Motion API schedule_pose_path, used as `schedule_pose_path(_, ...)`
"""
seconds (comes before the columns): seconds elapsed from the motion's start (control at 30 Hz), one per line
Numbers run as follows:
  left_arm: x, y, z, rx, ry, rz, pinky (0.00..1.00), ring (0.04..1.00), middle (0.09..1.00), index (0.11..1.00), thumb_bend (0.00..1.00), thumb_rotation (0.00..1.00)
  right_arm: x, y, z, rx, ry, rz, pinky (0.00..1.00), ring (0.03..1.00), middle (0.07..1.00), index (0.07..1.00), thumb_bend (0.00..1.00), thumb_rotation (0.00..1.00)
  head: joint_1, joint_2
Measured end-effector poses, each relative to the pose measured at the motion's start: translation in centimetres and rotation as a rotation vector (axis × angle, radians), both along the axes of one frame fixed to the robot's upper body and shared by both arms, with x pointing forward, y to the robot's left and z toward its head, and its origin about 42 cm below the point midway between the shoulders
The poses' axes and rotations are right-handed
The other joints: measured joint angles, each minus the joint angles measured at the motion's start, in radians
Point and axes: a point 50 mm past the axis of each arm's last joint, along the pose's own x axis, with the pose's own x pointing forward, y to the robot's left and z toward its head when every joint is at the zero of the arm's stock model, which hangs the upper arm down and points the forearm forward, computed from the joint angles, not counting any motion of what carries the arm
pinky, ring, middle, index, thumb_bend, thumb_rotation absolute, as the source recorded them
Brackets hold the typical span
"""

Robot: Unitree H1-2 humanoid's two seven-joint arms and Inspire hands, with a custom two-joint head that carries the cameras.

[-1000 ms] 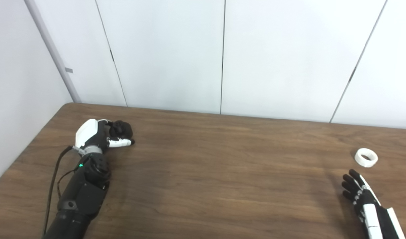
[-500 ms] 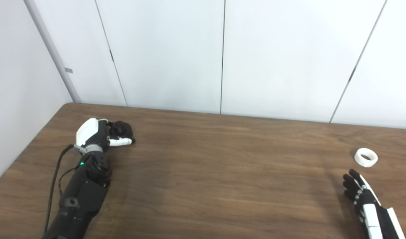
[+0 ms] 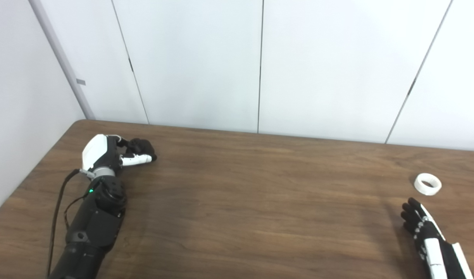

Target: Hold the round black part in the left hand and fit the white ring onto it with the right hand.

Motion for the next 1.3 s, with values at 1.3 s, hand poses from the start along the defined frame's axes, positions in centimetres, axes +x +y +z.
schedule_pose_path(1.3,-8.0,-15.7,1.6,0.112,-0.125,-0.576,1.00,0.898,0.796,0.485,0.52,0.05,-0.3,1.7,0.6,-0.006,0.022,-0.026,0.94,0.913,0.903,0.919,0.62,1.00,-0.086,0.058)
